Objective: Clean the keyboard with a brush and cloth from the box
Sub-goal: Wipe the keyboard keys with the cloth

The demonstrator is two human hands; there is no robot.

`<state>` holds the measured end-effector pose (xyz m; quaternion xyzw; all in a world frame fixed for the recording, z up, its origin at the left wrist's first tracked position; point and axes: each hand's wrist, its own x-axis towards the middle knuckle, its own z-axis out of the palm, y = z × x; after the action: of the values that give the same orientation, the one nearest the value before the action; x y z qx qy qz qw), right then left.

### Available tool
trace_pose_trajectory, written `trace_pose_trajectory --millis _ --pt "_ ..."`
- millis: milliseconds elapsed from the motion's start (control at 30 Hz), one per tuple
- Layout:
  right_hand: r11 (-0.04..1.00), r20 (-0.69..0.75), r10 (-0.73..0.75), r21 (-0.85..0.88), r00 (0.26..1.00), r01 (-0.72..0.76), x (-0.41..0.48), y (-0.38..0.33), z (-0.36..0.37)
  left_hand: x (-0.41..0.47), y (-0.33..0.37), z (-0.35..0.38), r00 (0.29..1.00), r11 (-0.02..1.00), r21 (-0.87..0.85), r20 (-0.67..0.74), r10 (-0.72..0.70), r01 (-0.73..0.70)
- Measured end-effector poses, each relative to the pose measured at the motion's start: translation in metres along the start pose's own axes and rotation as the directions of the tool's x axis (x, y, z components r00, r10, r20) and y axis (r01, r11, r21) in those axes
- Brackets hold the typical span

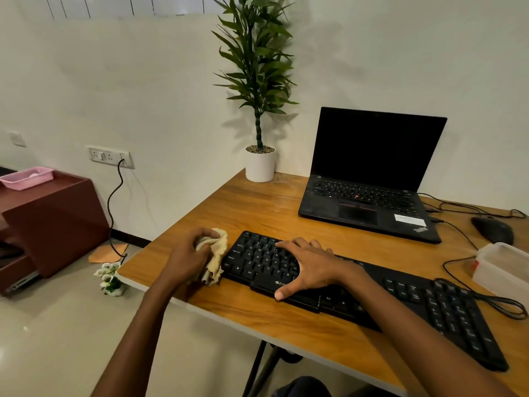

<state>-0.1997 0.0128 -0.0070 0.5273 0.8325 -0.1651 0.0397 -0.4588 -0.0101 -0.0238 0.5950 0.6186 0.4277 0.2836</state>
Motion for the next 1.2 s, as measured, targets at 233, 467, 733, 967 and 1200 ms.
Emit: trace_pose_trajectory --millis 233,467,733,967,1200 --pt "1.0 0.001 -0.001 -0.016 1.0 0.001 0.002 0.001 0.001 0.02 0.001 0.029 0.999 0.992 0.123 0.008 0.033 -0.034" --pt "1.0 0.005 0.004 -0.017 1.0 -0.004 0.001 0.0 0.0 0.072 0.022 0.061 1.0 0.983 0.186 0.011 -0.012 0.009" --pt "0.999 -0.028 0.001 -0.042 1.0 -0.002 0.002 0.0 0.004 0.059 0.013 0.01 0.952 0.953 0.281 0.246 -0.184 0.112" --pt "0.999 -0.02 -0.007 -0.043 1.0 0.006 0.0 -0.001 0.002 0.086 0.022 0.047 0.981 0.956 0.265 0.112 -0.16 0.125" --pt "0.999 -0.03 0.001 -0.052 1.0 -0.003 0.001 0.0 0.003 0.065 0.018 0.013 0.936 0.916 0.388 0.273 -0.222 0.104"
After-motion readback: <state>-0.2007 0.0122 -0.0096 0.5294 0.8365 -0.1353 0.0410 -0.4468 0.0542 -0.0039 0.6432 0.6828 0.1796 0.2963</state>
